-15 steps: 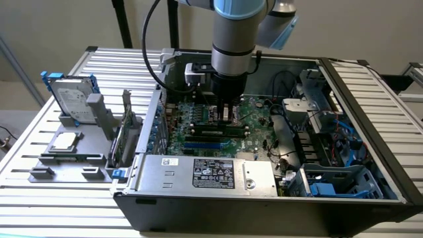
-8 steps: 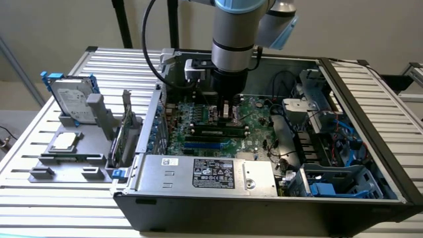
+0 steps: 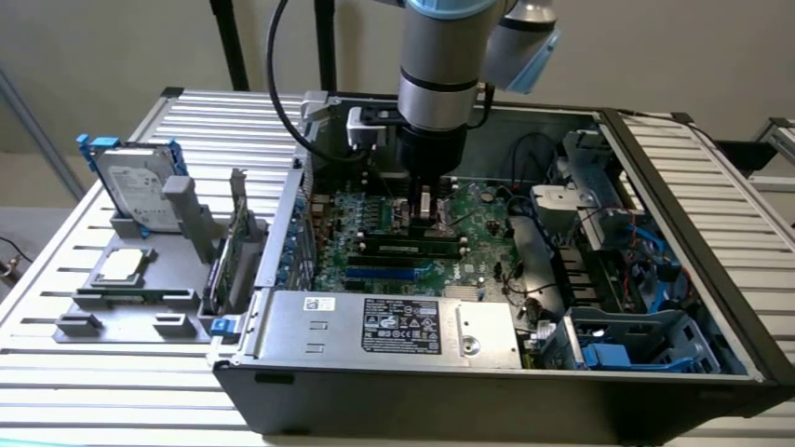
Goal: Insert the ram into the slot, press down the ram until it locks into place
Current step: 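Press down the ram until it locks into place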
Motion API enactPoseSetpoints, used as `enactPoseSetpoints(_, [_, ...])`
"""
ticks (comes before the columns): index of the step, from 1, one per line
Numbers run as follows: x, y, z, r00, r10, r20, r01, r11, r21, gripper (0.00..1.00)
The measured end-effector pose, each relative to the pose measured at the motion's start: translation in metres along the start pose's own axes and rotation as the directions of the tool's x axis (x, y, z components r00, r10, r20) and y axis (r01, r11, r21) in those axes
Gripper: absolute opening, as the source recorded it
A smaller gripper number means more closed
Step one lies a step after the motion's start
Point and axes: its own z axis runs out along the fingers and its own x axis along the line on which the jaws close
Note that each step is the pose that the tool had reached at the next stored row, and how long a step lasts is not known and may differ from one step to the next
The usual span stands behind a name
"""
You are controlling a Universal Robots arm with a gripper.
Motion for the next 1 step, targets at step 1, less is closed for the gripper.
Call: enactPoseSetpoints(1, [0.0, 0.0, 0.0, 1.0, 0.0, 0.0, 0.0, 1.0, 0.0, 0.11])
